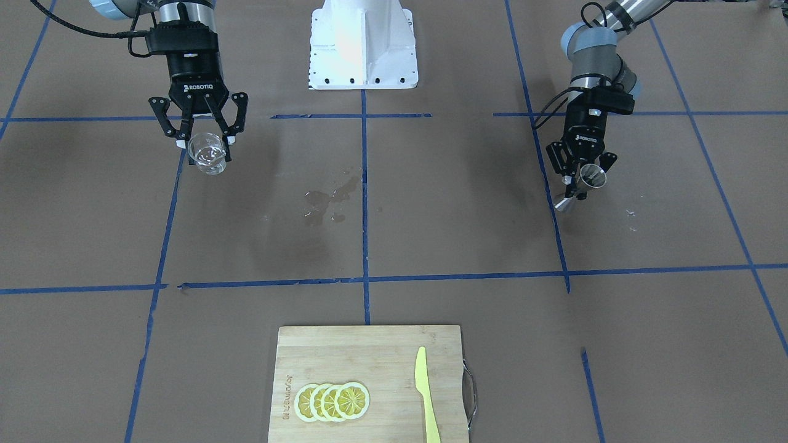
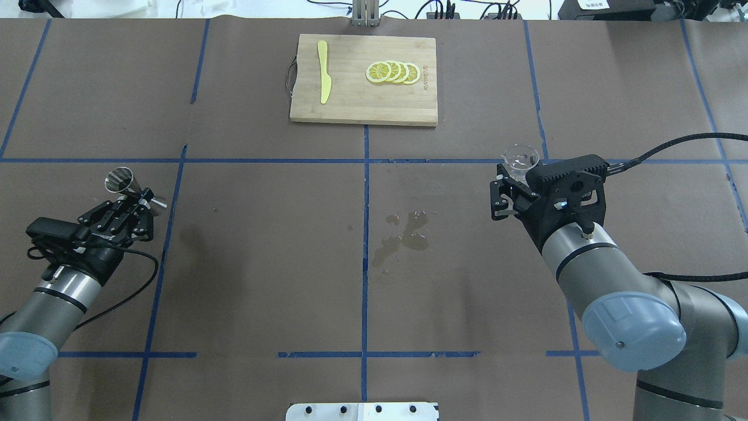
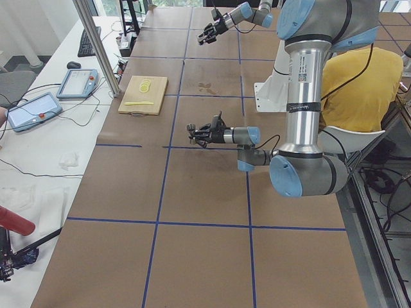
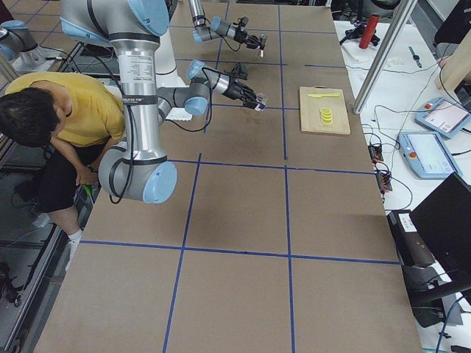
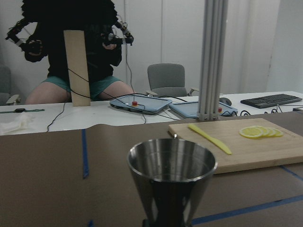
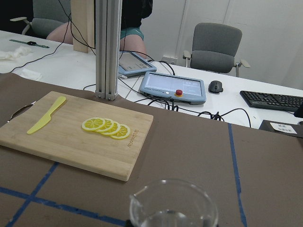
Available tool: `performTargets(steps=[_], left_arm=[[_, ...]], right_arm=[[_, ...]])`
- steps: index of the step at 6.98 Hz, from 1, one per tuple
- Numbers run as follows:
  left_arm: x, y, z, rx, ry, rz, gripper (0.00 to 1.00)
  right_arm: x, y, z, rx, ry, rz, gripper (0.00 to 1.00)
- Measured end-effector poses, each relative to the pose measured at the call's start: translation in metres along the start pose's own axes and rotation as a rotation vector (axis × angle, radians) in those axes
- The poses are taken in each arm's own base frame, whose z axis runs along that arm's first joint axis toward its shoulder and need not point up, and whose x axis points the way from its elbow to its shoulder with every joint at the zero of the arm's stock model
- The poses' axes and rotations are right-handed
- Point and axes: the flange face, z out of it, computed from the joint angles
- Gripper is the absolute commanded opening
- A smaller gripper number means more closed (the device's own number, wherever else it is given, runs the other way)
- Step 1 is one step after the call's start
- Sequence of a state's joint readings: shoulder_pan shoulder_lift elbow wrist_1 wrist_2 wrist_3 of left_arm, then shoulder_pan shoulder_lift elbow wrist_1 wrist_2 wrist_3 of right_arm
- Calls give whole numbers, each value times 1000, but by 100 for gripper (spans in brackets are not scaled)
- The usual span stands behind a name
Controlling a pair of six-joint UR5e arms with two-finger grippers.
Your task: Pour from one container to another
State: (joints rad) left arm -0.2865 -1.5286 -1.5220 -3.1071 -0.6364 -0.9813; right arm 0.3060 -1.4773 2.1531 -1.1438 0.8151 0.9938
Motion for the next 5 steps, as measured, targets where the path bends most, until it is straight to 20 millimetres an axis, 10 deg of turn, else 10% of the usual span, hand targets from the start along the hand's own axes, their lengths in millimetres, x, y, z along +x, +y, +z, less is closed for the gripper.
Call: performTargets(steps=[5], left_arm=[[-106, 9, -9, 23, -156, 30, 0]], right_arm=[[2, 5, 4, 16, 17, -4, 23]])
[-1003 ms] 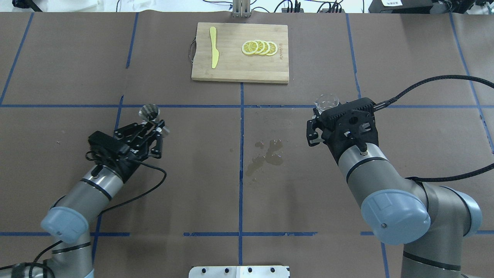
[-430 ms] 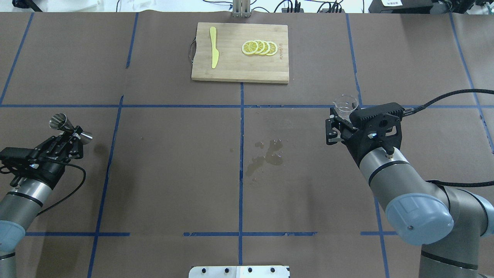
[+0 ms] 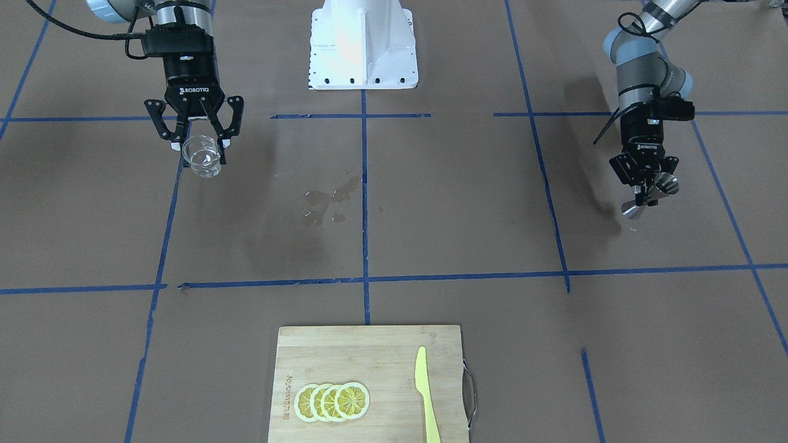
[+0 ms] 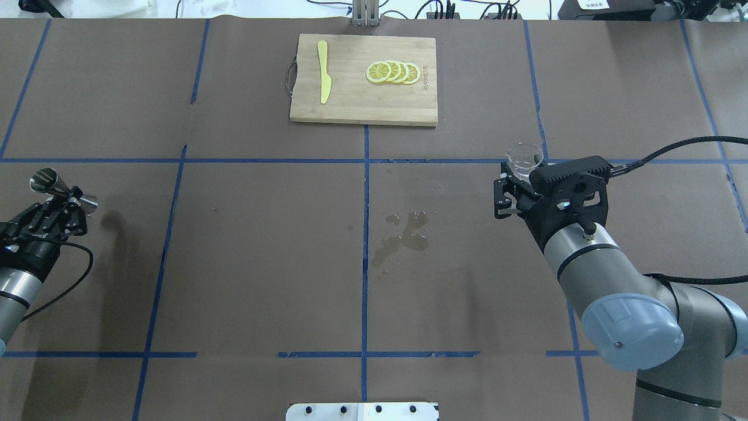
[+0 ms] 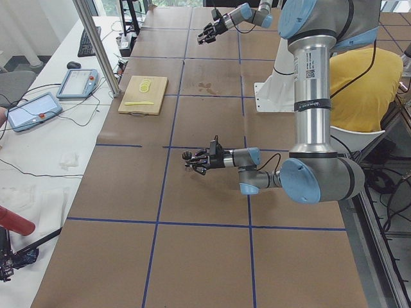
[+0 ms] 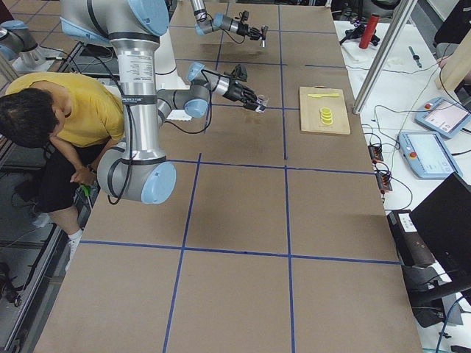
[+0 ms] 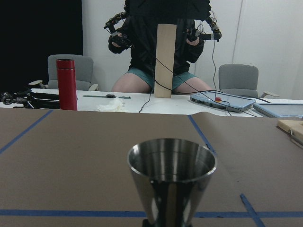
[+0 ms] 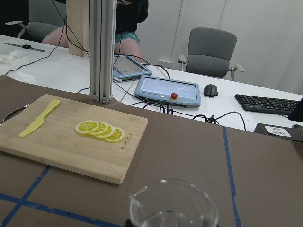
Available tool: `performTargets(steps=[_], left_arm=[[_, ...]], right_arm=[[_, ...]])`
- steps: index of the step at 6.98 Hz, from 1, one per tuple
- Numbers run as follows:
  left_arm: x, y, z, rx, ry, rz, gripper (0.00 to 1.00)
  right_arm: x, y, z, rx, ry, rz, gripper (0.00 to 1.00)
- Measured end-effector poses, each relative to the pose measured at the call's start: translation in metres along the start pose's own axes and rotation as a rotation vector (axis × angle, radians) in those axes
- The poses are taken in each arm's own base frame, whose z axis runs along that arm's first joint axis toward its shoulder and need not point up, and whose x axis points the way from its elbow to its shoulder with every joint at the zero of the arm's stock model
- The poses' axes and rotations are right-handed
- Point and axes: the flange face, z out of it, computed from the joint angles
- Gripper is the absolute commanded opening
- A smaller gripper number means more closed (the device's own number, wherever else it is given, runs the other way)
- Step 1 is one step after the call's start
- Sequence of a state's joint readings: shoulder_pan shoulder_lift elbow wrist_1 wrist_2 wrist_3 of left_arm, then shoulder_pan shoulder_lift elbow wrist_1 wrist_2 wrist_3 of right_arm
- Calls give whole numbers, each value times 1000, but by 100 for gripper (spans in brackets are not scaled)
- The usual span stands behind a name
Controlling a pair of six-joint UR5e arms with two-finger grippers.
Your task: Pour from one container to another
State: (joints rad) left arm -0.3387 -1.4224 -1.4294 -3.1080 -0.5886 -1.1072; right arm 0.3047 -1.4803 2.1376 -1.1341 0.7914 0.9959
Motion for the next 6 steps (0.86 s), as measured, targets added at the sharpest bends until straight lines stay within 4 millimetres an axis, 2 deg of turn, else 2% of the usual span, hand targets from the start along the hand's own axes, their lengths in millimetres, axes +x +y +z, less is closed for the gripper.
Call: performTargets(steps=[3, 6], left_arm=[[-19, 11, 4, -10, -29, 20, 0], [-23, 18, 5, -26, -32, 10, 0]], right_arm=[[-2, 7, 6, -5, 9, -7, 24], [-2, 12, 10, -10, 14, -8, 24]])
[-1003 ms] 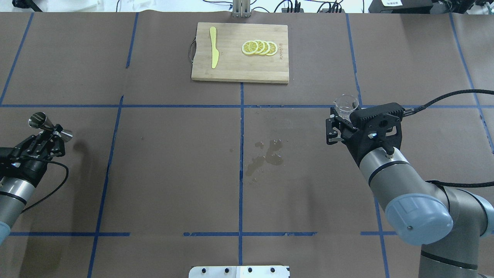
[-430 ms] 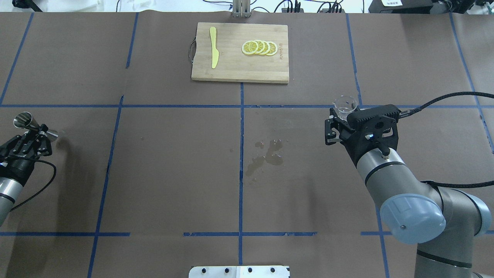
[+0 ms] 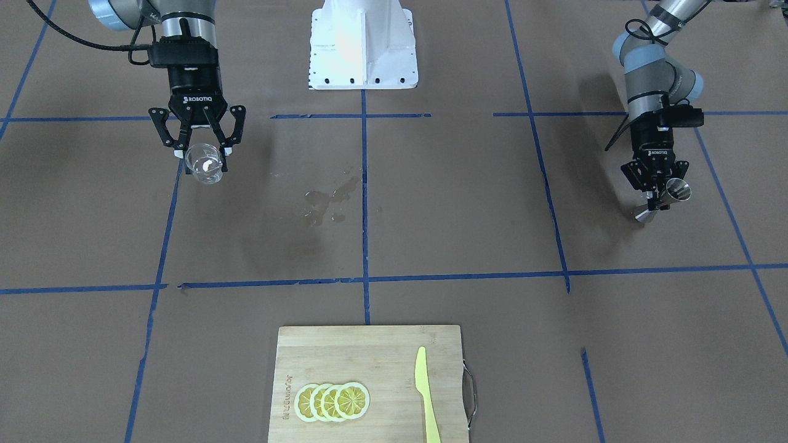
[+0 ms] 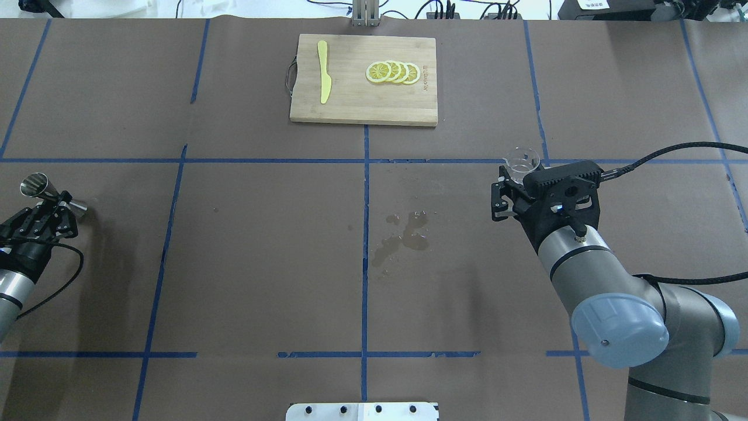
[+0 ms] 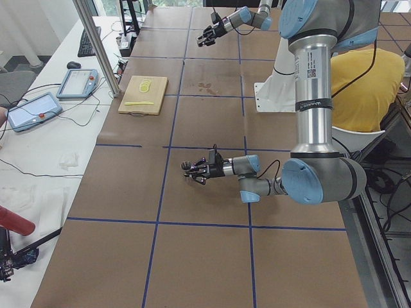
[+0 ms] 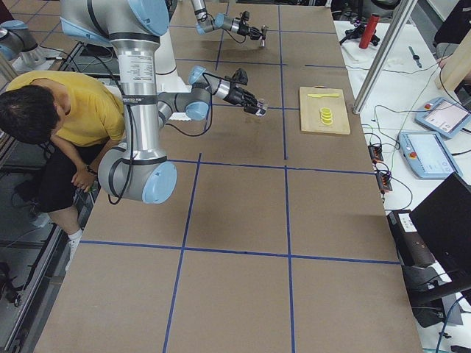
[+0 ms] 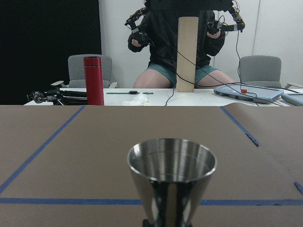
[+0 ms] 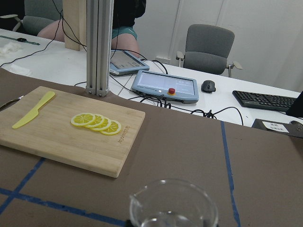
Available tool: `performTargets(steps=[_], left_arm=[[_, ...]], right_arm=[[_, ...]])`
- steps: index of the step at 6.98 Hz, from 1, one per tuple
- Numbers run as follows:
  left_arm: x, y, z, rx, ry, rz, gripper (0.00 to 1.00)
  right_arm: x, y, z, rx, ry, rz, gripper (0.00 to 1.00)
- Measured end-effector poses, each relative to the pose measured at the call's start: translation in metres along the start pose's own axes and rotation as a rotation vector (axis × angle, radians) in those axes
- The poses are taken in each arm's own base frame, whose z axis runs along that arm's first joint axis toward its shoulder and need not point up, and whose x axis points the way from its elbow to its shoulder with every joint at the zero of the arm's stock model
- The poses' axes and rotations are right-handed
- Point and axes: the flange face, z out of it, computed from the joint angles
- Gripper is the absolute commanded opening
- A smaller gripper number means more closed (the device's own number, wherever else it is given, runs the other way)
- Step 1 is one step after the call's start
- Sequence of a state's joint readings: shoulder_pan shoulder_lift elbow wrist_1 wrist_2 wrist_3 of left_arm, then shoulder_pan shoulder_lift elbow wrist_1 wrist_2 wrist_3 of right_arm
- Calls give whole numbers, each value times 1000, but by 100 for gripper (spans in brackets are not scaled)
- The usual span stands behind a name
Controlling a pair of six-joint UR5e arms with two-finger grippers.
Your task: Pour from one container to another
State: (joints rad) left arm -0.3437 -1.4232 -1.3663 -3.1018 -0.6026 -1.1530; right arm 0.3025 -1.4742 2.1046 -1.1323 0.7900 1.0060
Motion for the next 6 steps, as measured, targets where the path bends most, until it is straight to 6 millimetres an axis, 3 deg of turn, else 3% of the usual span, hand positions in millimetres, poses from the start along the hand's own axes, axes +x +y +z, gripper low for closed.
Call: performTargets(steps=[2, 6], left_arm=[[-2, 3, 0, -12, 2, 3, 0], [-4, 5, 0, -17, 0, 9, 25]], right_arm=[[0, 0, 0, 0, 1, 0, 24], [-1, -1, 0, 1, -1, 1, 24]])
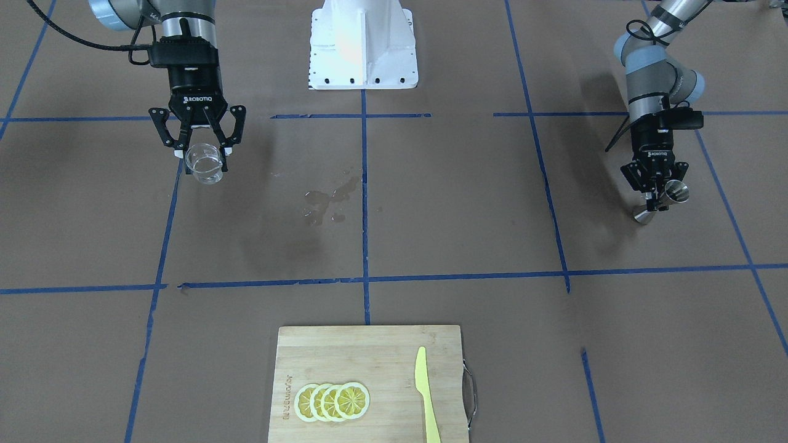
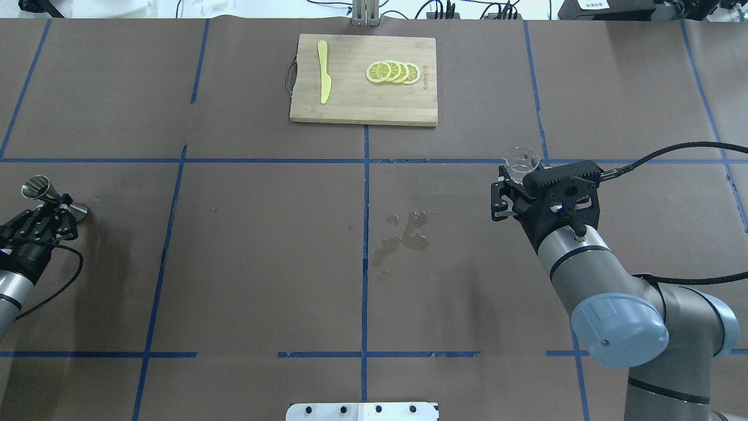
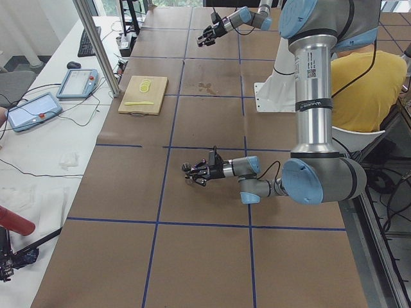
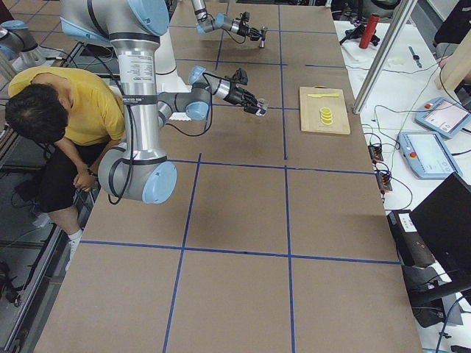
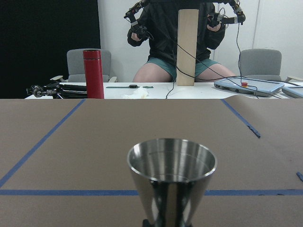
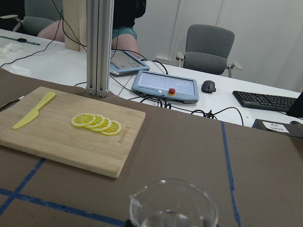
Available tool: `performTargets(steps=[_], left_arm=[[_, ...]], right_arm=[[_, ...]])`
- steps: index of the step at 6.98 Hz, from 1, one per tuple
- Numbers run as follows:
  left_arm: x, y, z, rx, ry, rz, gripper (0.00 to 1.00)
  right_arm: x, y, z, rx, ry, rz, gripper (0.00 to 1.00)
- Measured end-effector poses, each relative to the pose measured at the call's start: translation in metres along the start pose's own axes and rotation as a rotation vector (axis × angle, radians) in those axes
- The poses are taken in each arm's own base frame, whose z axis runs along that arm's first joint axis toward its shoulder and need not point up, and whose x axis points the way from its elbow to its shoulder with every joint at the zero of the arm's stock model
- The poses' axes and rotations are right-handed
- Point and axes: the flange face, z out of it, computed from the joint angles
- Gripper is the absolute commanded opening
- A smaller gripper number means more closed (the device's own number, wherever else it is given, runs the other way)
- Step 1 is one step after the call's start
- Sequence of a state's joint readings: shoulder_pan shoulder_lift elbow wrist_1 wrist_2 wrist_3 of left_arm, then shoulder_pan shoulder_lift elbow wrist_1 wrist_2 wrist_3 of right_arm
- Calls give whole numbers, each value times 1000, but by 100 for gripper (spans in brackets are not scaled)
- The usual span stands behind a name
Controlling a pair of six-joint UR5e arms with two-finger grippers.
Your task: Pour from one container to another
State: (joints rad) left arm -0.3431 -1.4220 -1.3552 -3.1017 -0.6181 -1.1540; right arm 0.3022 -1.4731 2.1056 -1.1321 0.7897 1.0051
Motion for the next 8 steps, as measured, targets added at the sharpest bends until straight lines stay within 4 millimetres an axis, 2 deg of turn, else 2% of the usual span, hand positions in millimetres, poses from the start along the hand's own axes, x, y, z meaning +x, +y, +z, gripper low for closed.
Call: performTargets(steps=[2, 3, 5, 6, 7, 8], left_arm=[[-1, 1, 0, -2, 0, 2, 29], [-1, 1, 0, -4, 0, 3, 48], [-2, 1, -1, -6, 1, 4, 54], [-1, 1, -1, -9, 2, 4, 61], [-1, 2, -1, -11, 3, 4, 78], [-3, 2, -1, -13, 3, 5, 91]], right_arm=[[0, -1, 0, 1, 0, 1, 24], [0, -1, 0, 1, -1, 1, 24], [0, -1, -1, 2, -1, 2, 24], [0, -1, -1, 2, -1, 2, 24], [0, -1, -1, 2, -1, 2, 24], [-1, -1, -1, 2, -1, 2, 24]])
